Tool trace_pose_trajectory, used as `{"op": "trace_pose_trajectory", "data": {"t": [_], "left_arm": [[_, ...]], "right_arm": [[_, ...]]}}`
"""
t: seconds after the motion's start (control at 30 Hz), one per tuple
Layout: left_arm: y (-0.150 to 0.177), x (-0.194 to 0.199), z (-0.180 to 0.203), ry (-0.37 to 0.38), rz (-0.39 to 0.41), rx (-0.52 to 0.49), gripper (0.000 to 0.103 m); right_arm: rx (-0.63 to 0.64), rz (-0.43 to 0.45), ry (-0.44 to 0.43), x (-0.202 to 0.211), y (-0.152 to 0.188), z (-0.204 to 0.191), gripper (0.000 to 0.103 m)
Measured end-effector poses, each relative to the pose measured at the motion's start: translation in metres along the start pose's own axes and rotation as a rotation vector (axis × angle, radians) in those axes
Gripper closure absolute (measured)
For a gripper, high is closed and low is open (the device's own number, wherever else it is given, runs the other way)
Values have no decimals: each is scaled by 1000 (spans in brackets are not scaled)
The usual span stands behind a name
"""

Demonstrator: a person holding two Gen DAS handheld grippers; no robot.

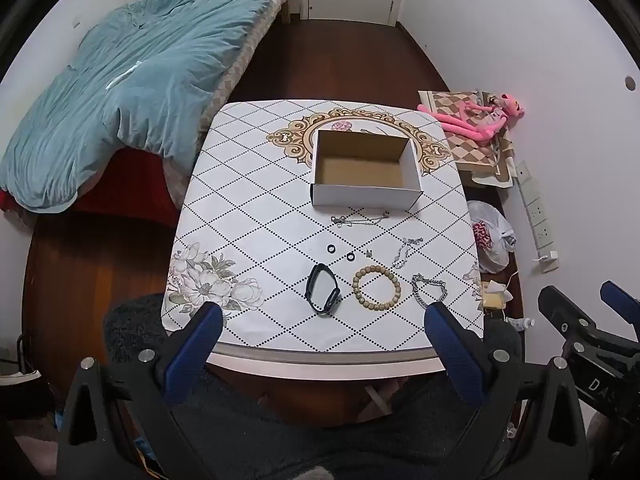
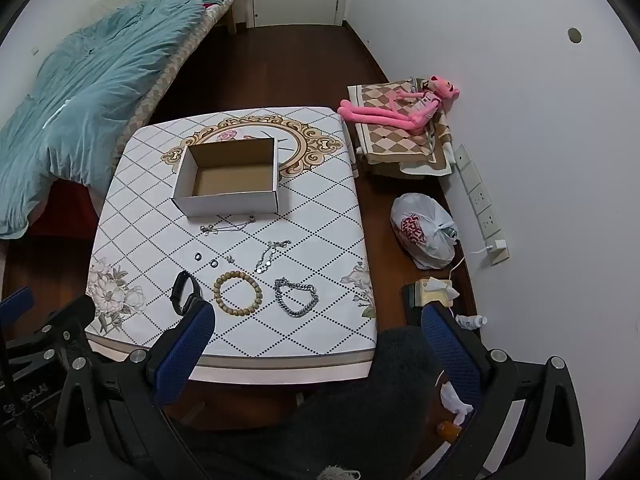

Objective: Organize jewelry

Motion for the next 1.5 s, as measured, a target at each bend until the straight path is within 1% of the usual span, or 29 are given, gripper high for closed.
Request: {"op": "trace_pose_trajectory", "data": {"t": [0.27, 0.3, 0.43, 0.77, 1.5], "left_arm": [[-1, 0, 0, 7, 2, -3, 0], [-1, 0, 0, 5, 3, -2, 0], [-4, 6, -2, 0, 9, -3, 0], [-5, 15, -1, -1, 43, -4, 0], [-5, 21, 7, 3, 52, -6, 0]], "right_arm": [[-2, -5, 6, 1, 0, 1, 0], [-4, 6, 0, 9, 5, -1, 0], [-5, 11, 2, 10, 4, 1, 0], [-5, 20, -7, 12, 0, 0, 0], [-10, 26, -4, 17, -2, 1, 0]]}}
Point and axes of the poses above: each gripper's, at about its wrist camera, not at the fingertips, and x roughly against the way its jaws point, z to its right, y to its underside, the point moved 5 cm from there along -x, roughly the way its jaws point, and after that the axes turned 2 degrees about x, right-handed, at the moved point
